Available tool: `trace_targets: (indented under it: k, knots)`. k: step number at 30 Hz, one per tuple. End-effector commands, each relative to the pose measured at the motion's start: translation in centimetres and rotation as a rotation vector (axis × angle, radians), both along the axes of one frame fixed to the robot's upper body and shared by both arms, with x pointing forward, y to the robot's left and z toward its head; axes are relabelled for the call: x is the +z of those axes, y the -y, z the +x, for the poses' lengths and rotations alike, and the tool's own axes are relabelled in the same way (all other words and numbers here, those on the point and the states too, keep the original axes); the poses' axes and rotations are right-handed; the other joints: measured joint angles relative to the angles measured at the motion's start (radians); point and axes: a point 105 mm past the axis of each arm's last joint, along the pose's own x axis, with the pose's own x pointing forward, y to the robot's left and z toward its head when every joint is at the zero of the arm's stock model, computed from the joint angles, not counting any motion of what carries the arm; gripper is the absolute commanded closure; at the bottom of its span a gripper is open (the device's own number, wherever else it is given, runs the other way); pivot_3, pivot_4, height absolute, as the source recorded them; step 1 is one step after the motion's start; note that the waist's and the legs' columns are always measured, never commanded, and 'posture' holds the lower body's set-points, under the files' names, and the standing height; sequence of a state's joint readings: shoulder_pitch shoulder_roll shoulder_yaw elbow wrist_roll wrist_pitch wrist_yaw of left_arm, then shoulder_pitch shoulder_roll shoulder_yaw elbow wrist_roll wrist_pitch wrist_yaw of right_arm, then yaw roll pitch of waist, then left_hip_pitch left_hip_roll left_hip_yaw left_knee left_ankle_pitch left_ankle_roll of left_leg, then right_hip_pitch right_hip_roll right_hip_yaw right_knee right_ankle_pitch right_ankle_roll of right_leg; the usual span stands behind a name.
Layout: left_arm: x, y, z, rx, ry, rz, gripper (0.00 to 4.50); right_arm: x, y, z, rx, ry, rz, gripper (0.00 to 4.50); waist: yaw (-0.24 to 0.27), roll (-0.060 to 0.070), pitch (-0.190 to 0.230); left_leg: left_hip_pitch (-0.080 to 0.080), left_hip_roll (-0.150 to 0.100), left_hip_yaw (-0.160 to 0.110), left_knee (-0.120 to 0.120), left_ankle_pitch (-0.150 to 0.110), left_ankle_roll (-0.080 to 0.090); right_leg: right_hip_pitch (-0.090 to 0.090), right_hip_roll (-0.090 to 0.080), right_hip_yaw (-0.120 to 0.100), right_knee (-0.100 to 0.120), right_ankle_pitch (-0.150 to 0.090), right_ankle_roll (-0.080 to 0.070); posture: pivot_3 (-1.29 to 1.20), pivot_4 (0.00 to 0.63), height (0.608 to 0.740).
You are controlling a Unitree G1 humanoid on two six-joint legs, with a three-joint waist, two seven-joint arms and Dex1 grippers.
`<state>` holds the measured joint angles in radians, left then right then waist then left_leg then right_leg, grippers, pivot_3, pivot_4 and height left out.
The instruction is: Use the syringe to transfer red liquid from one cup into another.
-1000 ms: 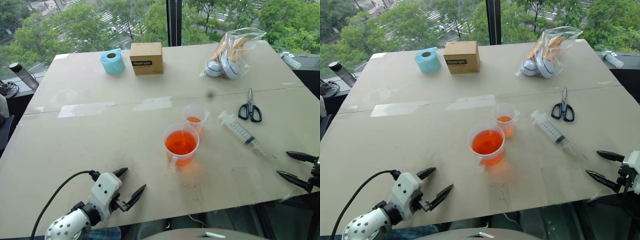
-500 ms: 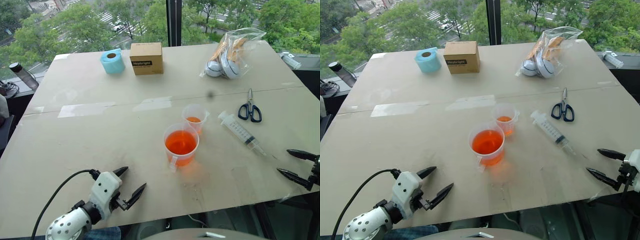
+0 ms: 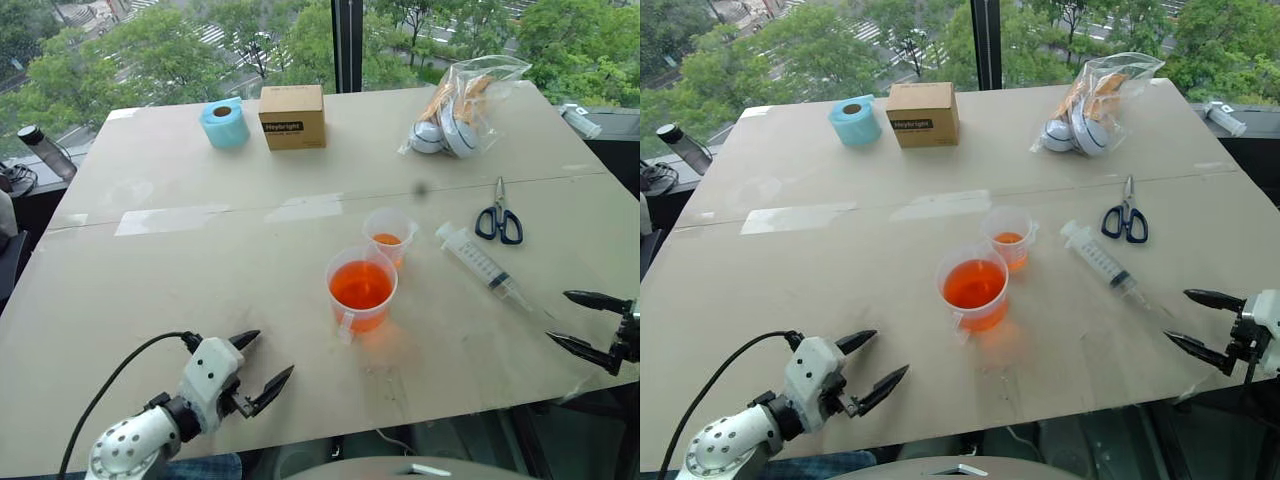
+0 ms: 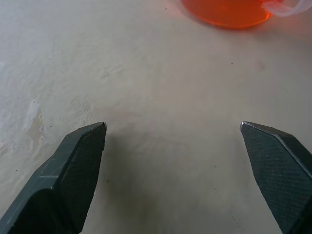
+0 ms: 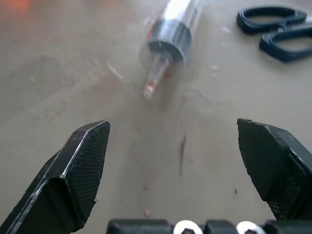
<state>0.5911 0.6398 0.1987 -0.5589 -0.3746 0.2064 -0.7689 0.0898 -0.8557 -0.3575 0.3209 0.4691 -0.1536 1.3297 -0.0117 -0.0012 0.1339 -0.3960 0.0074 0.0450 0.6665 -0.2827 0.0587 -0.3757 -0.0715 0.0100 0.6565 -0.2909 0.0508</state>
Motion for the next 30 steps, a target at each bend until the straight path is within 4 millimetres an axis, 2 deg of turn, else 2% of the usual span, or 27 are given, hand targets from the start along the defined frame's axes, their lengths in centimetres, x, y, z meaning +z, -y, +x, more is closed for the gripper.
trace_targets:
  k: [1,4,7,10,13,17,22,25,30]
  knots:
    - [4.8,0.3,1.6,-0.136,0.071,-0.027,0.00,3.6,-2.7,1.8,0.021,0.035,-0.044,0.06,0.002,0.002,0.001,0.000,0.000,0.000,0.001,0.000,0.000,0.000,0.000,0.000,0.002,0.000,0.000,0.00,0.150,0.740]
    - [8.6,0.3,3.2,-0.229,0.135,-0.016,0.00,6.1,-4.7,2.7,0.056,-0.004,-0.073,0.06,0.002,0.002,0.001,0.000,0.000,-0.001,0.002,0.000,0.000,0.000,0.000,-0.001,0.003,0.000,0.000,0.00,0.150,0.740]
    - [12.1,1.1,4.5,-0.321,0.193,0.001,0.00,7.5,-6.6,4.1,0.056,-0.080,-0.218,0.06,0.000,0.002,0.003,-0.002,0.000,0.000,0.003,0.001,-0.002,-0.001,0.000,-0.001,0.001,0.000,0.001,0.00,0.150,0.740]
    - [14.4,2.6,5.2,-0.406,0.228,0.013,0.00,7.0,-7.5,5.3,0.029,-0.182,-0.409,0.06,-0.002,0.001,0.004,-0.003,0.000,0.000,0.002,0.002,-0.003,-0.003,0.000,-0.001,0.001,0.001,0.002,0.00,0.150,0.740]
    - [16.4,4.1,5.4,-0.506,0.250,0.040,0.00,7.1,-8.9,7.0,-0.039,-0.249,-0.422,0.06,-0.002,-0.002,0.008,-0.005,0.000,-0.001,0.000,0.003,-0.005,-0.004,0.001,-0.002,-0.002,0.002,0.003,0.00,0.150,0.740]
    - [19.3,6.0,5.4,-0.596,0.281,0.023,0.00,6.6,-10.6,8.4,-0.125,-0.408,-0.426,0.06,-0.001,-0.005,0.013,-0.009,-0.001,0.000,0.003,0.003,-0.005,-0.007,0.002,-0.002,-0.001,0.002,0.004,0.00,0.150,0.740]
    - [20.0,7.2,5.9,-0.594,0.252,0.102,0.00,5.9,-11.8,10.0,-0.162,-0.508,-0.469,0.06,0.000,-0.007,0.014,-0.020,-0.002,-0.003,0.007,0.003,-0.005,-0.016,0.004,-0.004,0.002,0.002,0.005,0.00,0.150,0.740]
    - [20.6,7.7,5.8,-0.604,0.255,0.100,0.00,5.8,-12.7,10.7,-0.178,-0.560,-0.458,0.06,-0.001,-0.009,0.016,-0.021,-0.002,-0.002,0.008,0.003,-0.005,-0.019,0.009,-0.004,0.004,0.002,0.005,0.00,0.150,0.740]
    - [21.7,7.2,6.5,-0.544,0.236,0.082,0.00,5.1,-13.7,11.6,-0.266,-0.658,-0.473,0.06,-0.005,-0.011,0.017,-0.021,-0.002,-0.001,0.009,0.004,-0.005,-0.020,0.010,-0.004,0.006,0.002,0.005,0.00,0.150,0.740]
